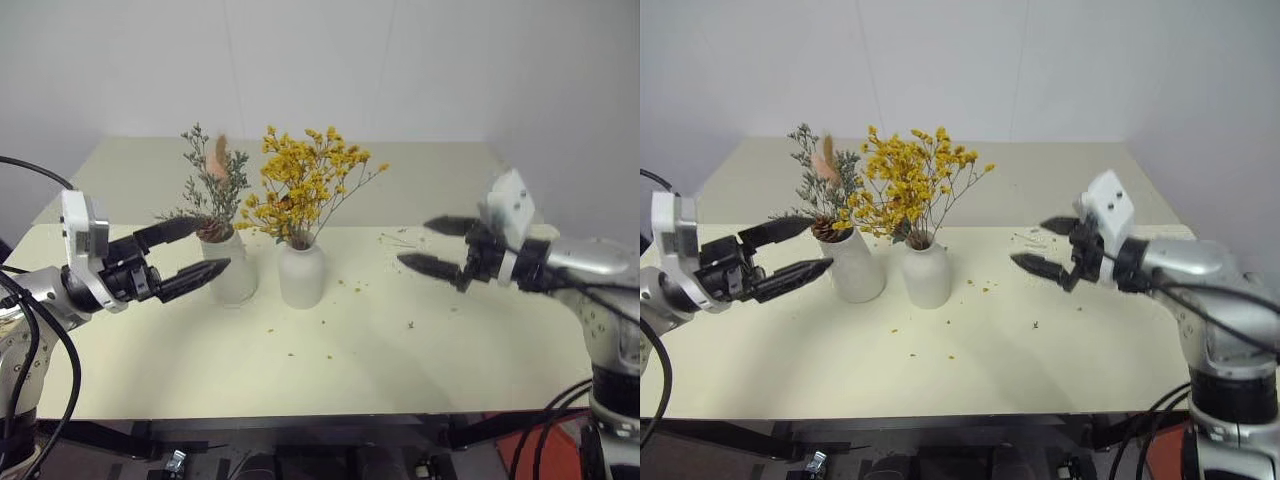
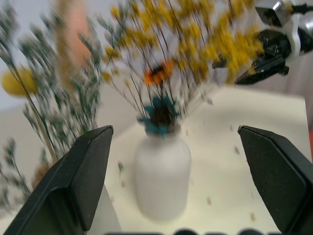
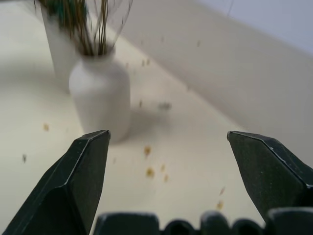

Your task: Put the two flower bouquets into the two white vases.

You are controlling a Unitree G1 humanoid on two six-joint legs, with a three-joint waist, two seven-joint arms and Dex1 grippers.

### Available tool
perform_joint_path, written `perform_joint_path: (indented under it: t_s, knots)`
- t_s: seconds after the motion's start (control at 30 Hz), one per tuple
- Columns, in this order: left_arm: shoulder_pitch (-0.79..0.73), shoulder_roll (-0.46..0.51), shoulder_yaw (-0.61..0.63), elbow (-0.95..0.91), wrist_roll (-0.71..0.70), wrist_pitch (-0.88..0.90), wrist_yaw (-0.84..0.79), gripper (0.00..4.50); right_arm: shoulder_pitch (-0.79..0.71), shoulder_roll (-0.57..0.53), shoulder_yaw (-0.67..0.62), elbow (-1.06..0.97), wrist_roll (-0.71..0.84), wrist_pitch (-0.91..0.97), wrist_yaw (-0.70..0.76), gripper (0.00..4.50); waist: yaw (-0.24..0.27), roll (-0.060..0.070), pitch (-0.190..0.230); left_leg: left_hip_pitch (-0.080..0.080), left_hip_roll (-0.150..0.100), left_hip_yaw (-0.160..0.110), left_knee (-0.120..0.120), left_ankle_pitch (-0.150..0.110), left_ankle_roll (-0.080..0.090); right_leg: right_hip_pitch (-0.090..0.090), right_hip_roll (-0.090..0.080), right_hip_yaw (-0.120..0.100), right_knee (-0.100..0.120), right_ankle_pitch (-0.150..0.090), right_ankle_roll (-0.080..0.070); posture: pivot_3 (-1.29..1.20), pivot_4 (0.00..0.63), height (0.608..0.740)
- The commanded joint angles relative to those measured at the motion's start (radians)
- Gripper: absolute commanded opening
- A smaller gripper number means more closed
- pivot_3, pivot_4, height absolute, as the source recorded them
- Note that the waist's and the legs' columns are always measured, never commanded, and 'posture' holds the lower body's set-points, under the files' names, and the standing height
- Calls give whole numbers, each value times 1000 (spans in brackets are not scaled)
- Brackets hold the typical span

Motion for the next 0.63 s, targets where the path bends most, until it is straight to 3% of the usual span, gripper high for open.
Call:
perform_joint_path:
  t_s: [0.03,0.33,0.63]
  knots:
    - [51,41,-18,-27,70,-61,-72,4464,64,-5,-18,-78,14,-53,-19,4500,-1,0,0,0,0,0,0,0,0,0,0,0,0,0,0,0,150,740]
    - [109,36,-83,9,177,-145,-134,4464,158,19,35,-131,21,-64,-73,4500,1,0,0,1,1,0,0,0,0,1,0,0,-1,-1,0,0,150,740]
    - [114,21,-89,7,170,-150,-136,4464,187,75,91,-173,42,-38,-154,4500,3,0,0,1,1,0,0,0,0,1,0,0,-1,-1,0,0,150,740]
